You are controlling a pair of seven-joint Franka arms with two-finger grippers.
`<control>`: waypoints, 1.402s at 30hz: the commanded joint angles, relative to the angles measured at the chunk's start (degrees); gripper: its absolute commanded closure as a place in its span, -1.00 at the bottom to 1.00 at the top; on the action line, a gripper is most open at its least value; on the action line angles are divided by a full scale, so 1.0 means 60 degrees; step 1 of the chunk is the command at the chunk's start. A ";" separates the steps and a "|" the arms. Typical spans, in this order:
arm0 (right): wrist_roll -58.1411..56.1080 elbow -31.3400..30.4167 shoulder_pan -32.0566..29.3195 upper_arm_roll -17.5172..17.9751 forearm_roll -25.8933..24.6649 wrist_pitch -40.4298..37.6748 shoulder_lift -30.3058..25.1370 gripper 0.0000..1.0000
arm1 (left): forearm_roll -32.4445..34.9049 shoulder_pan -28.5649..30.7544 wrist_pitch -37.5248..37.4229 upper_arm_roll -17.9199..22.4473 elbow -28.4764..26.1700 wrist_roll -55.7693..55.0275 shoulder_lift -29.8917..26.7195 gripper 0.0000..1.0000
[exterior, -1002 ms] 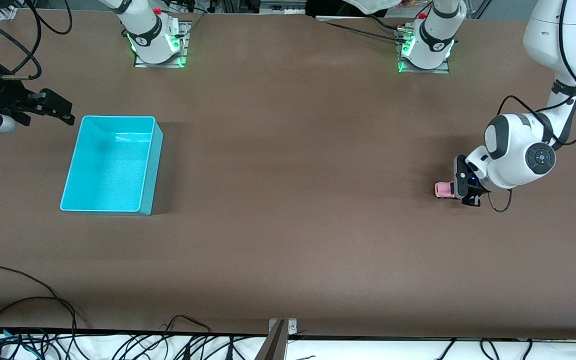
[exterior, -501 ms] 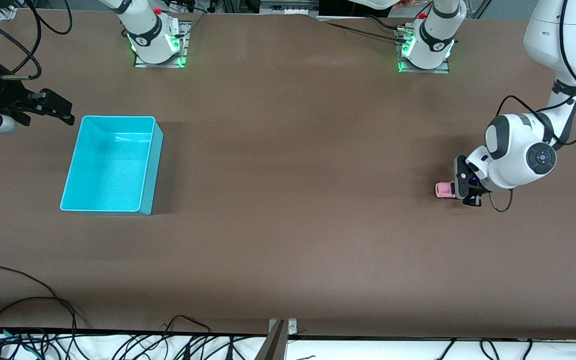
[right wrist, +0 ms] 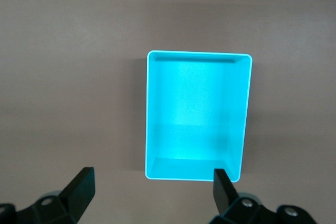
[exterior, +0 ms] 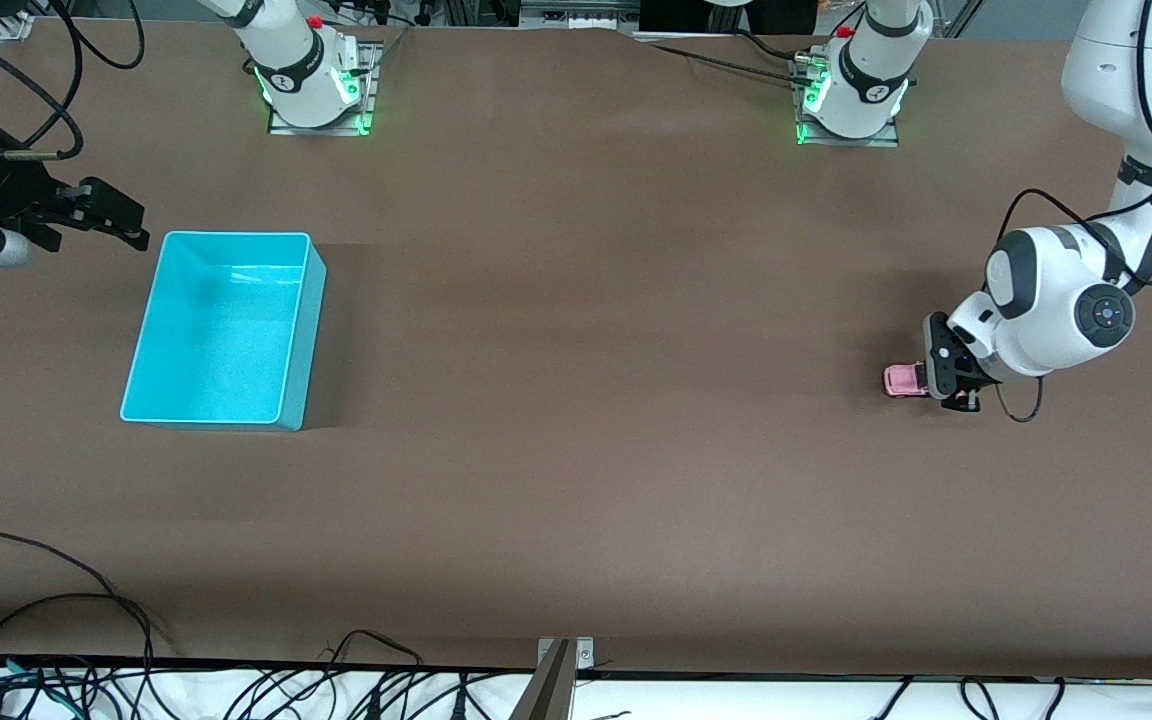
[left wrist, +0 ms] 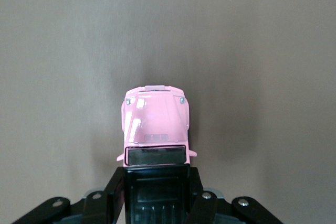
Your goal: Wind and store pink jeep toy
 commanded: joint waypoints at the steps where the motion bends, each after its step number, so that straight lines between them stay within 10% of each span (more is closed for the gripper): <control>1: 0.0030 0.0189 0.0012 -0.0015 -0.0080 -0.0187 0.0029 -1.00 | 0.0162 0.0681 -0.0036 -0.0018 0.0204 0.0012 0.0518 0.83; 42: 0.0059 0.0189 0.0012 -0.0015 -0.0080 -0.0187 0.0029 -1.00 | 0.0748 0.2674 -0.0505 0.0085 0.1508 0.2150 0.1177 0.62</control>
